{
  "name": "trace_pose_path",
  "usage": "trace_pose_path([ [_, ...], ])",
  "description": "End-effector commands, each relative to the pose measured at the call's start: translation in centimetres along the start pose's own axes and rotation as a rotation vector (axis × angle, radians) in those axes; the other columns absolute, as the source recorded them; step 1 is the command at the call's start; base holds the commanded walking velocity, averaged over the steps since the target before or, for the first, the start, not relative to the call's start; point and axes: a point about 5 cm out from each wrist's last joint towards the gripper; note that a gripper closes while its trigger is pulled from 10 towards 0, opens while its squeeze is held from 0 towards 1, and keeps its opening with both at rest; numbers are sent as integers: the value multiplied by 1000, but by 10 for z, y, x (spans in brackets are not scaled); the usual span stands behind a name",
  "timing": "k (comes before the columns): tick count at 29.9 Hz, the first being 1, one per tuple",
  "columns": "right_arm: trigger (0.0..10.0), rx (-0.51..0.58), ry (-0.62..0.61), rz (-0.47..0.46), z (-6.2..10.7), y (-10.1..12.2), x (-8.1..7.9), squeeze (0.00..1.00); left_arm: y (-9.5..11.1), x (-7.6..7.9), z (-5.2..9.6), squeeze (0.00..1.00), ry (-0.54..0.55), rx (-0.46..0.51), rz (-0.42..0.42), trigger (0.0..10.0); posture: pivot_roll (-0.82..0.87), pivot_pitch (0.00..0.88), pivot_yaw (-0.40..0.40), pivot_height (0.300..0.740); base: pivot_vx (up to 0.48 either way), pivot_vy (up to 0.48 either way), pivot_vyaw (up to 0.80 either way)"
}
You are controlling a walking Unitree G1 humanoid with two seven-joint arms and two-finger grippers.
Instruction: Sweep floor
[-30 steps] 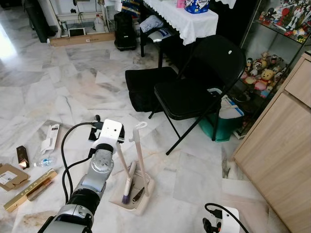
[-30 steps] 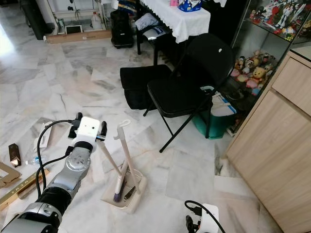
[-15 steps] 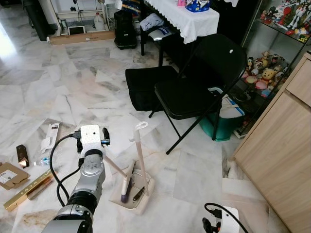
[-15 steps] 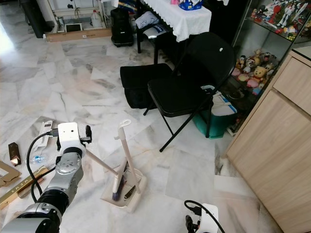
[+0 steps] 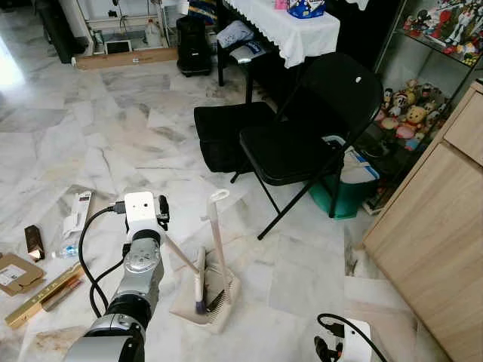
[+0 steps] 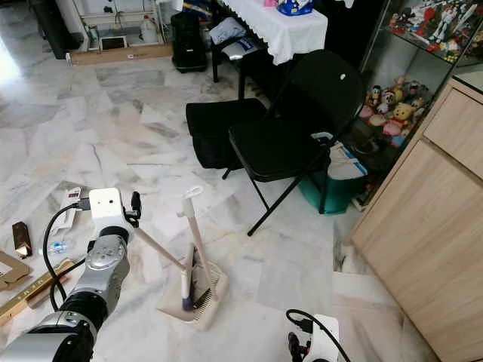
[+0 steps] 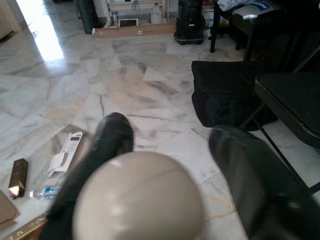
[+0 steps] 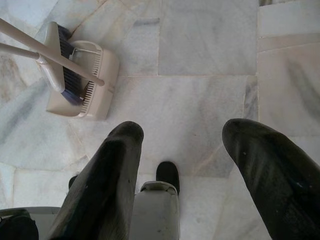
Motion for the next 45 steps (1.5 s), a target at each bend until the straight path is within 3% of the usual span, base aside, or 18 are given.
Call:
trace_pose_path([
  [1,10000,-4,-8,-8,0,-1,2,0,0,-2,-1,0,-2,0,-25,0,-57,65,-44,740,0,0,0],
  [11,10000,-2,-11,-13,1,-1,5,0,27,-12,-12,0,29,130,-127,0,-54,63,-44,740,0,0,0],
  [23,10000,-6,-4,-13,0,-3,-4,0,61,-5,-16,0,-13,312,-208,0,-45,55,-48,740,0,0,0],
  [33,10000,9,-5,-25,-1,-1,-6,0,72,-4,-14,0,-52,380,-284,0,-44,37,-47,740,0,0,0],
  [37,10000,55,-13,-44,-4,14,-2,0,70,-4,-8,0,-91,386,-299,0,-45,27,-46,740,0,0,0],
  [38,10000,82,-18,-52,-5,24,-1,0,67,-4,-6,0,-104,382,-312,1490,-45,26,-45,740,0,0,0],
  [39,10000,91,-18,-54,-6,28,-1,0,65,-5,-4,0,-105,382,-315,1490,-45,25,-46,740,0,0,0],
  [40,10000,105,-19,-58,-7,32,-1,0,62,-6,-3,0,-102,375,-320,10000,-45,25,-46,740,0,0,0],
  [45,10000,151,-24,-67,-9,49,2,0,54,-14,4,0,-77,344,-315,10000,-40,31,-56,740,0,0,0],
])
Point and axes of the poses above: a point about 5 cm out from each wrist's last joint towards the gripper, its own z axis pointing back from the gripper into the wrist, its own y axis along the axis of the wrist's last joint, x = y × z, and after that the axes turned 2 degrees about -z, right-handed
